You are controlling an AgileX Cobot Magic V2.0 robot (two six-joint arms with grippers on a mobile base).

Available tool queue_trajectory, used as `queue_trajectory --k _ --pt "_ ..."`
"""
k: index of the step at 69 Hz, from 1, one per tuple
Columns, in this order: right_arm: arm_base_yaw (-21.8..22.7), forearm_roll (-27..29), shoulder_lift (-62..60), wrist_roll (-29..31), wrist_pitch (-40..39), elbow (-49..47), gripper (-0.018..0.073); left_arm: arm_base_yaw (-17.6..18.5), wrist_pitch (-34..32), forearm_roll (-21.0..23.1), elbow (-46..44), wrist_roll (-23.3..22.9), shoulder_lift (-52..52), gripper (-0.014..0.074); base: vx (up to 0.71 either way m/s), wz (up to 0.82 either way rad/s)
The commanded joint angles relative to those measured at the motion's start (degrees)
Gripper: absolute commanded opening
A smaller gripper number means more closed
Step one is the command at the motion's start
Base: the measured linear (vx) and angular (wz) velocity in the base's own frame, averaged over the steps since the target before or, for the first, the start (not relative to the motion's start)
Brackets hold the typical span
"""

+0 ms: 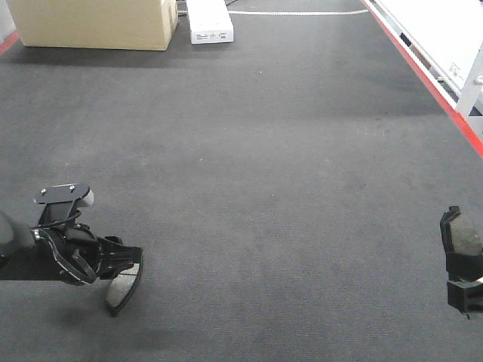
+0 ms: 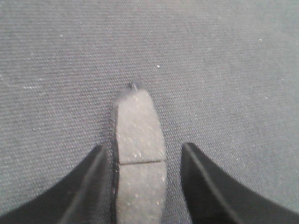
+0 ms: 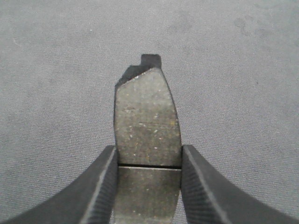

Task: Move and align brake pads A on conveyor
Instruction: 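Lower the left gripper's pad onto the belt and release it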

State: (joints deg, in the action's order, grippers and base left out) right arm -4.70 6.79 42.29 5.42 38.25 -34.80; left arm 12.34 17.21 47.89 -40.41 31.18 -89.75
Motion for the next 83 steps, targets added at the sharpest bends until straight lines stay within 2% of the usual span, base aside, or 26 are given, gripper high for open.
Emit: queue_trajectory --k 1,17,25,34,48,65,83 --pt "0.08 0.52 -0.45 0.25 -4.27 -1.67 0.006 0.28 -1.66 1.48 -1.57 -0.64 1.78 0.0395 0.0 0.0" --pt "0.08 0.52 -0.45 0.25 -4.27 -1.67 0.006 0.28 -2.1 1.48 -1.57 -0.57 5.18 0.0387 0.0 0.0" --pt "0.08 0.52 -0.45 0.25 -4.27 -1.67 0.006 0.28 -1.98 1.2 -0.65 0.84 11.45 0.0337 0.0 0.0" --pt "0.08 0.52 -0.45 0.25 -4.27 -1.67 0.006 0.28 -1.98 0.81 2.79 1.27 20.57 0.0225 0.0 0.0" --pt "0.08 0.52 -0.45 0.25 -4.27 -1.67 0.006 0.28 -0.59 -2.45 8.93 1.22 36.96 -0.001 0.0 0.0" --pt "0.08 0.52 -0.45 0.25 -4.27 -1.67 0.006 0.28 0.6 -4.76 13.38 1.22 51.88 -0.0007 0.0 0.0" --pt "0.08 0.52 -0.45 0.25 -4.27 -1.67 0.006 0.28 1.01 -4.7 13.55 1.22 56.96 -0.0006 0.0 0.0"
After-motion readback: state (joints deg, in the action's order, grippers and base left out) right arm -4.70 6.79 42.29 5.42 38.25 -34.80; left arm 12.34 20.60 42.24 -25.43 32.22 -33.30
